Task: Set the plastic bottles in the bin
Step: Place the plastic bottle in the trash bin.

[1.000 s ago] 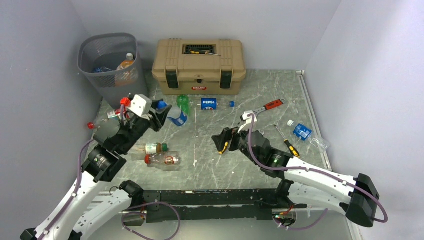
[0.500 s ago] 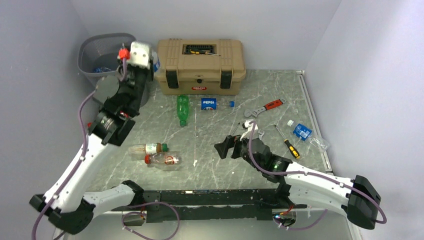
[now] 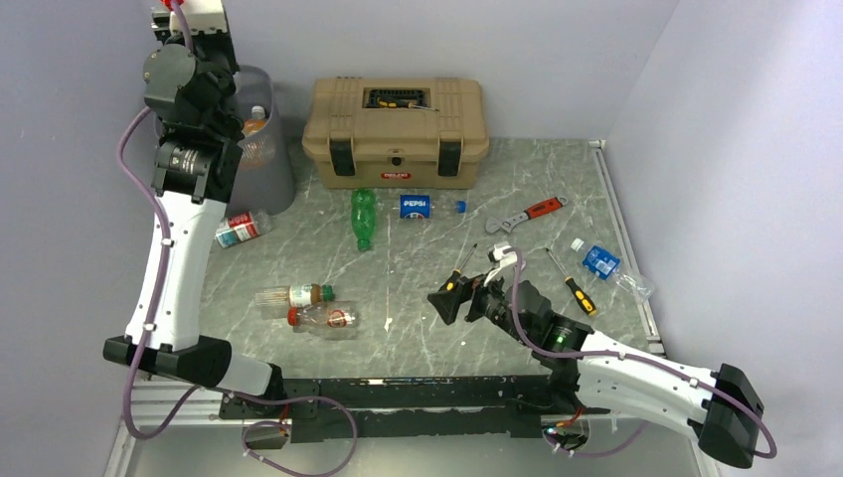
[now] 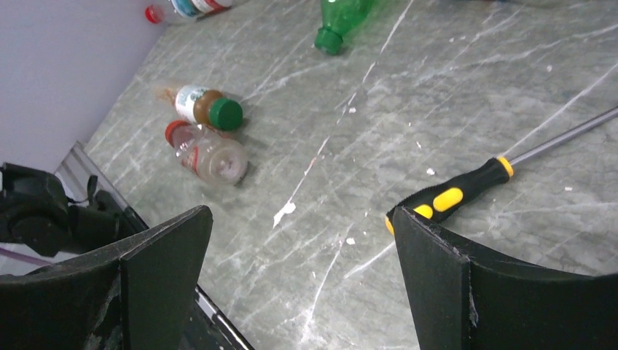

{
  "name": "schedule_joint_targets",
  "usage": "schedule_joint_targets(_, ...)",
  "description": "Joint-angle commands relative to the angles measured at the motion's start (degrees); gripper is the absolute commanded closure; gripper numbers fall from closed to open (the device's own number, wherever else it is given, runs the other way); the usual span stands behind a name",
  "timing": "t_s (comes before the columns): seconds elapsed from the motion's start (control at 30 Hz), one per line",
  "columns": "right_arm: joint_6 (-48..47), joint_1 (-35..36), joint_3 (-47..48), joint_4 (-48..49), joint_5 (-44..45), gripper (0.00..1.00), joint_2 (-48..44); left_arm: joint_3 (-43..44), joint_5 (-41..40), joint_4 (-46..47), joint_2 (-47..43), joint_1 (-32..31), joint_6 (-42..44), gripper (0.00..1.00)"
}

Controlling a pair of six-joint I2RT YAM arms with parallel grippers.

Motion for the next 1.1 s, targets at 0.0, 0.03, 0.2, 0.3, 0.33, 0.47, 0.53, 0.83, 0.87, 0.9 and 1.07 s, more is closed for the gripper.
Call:
schedule_joint_targets(0.0,0.44,-0.18,-1.16,3.1,-3.65,0.01,-0.49,1.45,-4.07,6.27,1.79,3.55,1.02,1.0)
schedule_joint_targets(0.03,0.38,-0.18,-1.23,3.12,-3.98,0.01,-0.45,1.13,-4.01,7.25,2.46,4.91,1.65,1.0)
schedule_joint_targets(0.2,-0.83,-0.18,-0.63,0.4,-4.73,0.01,-2.61,-9.68,-0.15,15.85,1.88,12.07,0.34,1.0)
schedule_joint_targets(0.3,-1.33,-0.18,-1.17,-1.52,-4.48,0.01,-5.79,-17.27,7.75,18.75,0.28,19.12,-6.81,1.0)
schedule_joint_targets(0.33,-1.38,-0.18,-1.63,-1.88,-4.35,0.01,-6.82,-17.43,10.23,17.03,0.76,21.37,-9.93,1.0)
schedule_joint_targets(0.47,-1.73,-0.18,-3.36,-2.38,-2.91,0.01,-9.33,-15.37,17.32,8.92,3.72,25.36,-18.53,1.0)
schedule_joint_targets(0.53,-2.11,-0.18,-3.34,-2.79,-2.43,0.01,-9.37,-13.03,19.21,2.78,5.62,25.42,-20.84,1.0)
schedule_joint_targets(0.83,-2.34,-0.18,-2.89,-3.91,-1.5,0.01,-8.77,-9.04,16.48,-14.6,10.14,26.51,-25.64,1.0)
schedule_joint_targets(0.87,-2.29,-0.18,-3.01,-3.96,-1.4,0.01,-8.87,-9.07,16.88,-14.9,10.64,26.58,-25.86,1.0)
schedule_joint_targets(0.9,-2.28,-0.18,-2.95,-4.06,-1.35,0.01,-8.86,-9.02,17.29,-15.22,11.21,26.59,-26.18,1.0)
schedule_joint_targets(1.07,-2.2,-0.2,-2.32,-5.03,-0.94,0.01,-8.8,-10.49,18.7,-15.96,13.32,26.71,-27.96,1.0)
